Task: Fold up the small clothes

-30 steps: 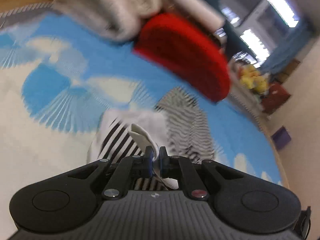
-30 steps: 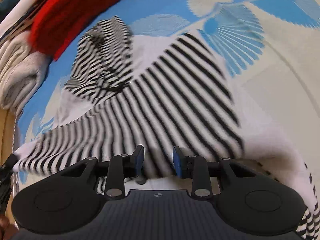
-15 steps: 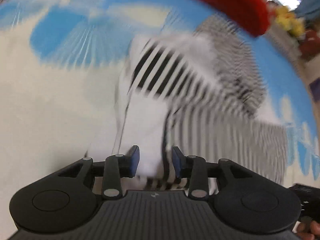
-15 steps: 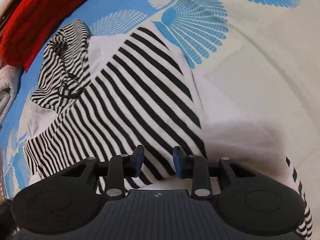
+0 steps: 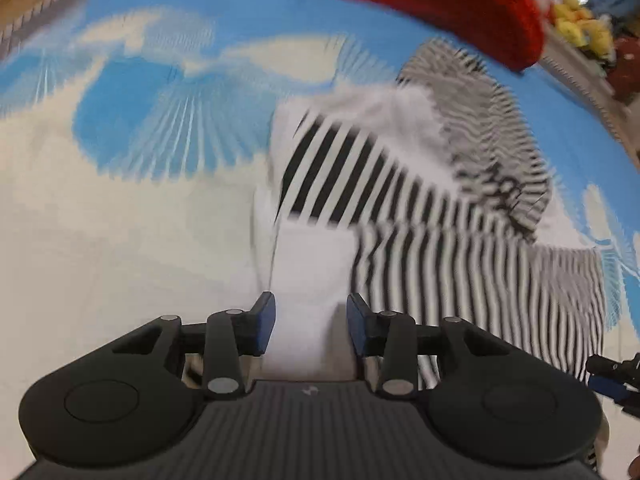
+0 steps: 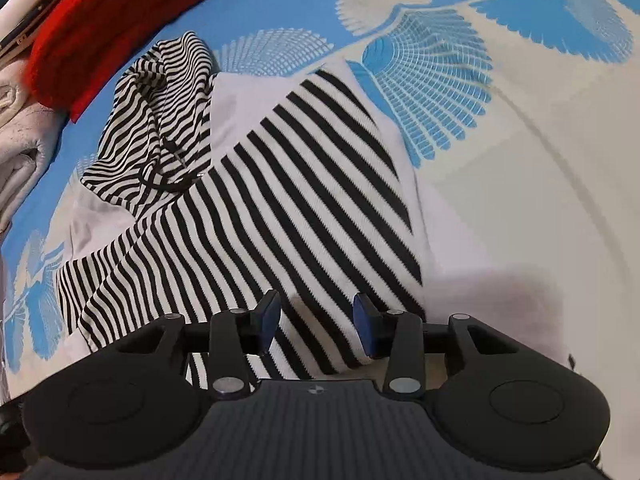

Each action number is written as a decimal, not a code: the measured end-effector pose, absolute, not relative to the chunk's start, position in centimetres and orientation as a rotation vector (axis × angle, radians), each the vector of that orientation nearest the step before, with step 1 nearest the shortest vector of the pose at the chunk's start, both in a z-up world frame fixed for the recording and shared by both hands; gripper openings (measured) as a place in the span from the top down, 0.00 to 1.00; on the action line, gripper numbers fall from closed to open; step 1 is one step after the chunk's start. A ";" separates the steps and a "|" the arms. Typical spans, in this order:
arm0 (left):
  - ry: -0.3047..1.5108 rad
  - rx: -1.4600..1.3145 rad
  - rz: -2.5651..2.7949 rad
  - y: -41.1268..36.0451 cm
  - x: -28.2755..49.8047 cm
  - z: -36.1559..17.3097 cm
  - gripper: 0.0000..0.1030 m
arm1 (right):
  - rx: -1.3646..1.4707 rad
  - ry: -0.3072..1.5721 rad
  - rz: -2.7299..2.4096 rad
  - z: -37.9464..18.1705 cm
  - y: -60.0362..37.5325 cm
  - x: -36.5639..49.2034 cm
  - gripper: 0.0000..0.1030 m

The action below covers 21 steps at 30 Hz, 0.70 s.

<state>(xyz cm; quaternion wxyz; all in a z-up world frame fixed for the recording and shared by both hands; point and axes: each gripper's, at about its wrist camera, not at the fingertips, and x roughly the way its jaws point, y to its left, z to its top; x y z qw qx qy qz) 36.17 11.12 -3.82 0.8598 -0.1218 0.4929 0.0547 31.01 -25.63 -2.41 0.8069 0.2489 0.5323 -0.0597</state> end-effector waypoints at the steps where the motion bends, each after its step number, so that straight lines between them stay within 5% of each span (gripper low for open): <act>1: 1.011 -0.244 0.108 10.9 36.1 -3.3 0.58 | 0.517 1.123 -0.123 -1.9 -25.4 31.1 0.59; 21: 0.785 -0.150 0.078 6.3 35.9 0.0 0.58 | 0.185 0.897 -0.079 4.5 -25.3 29.4 0.59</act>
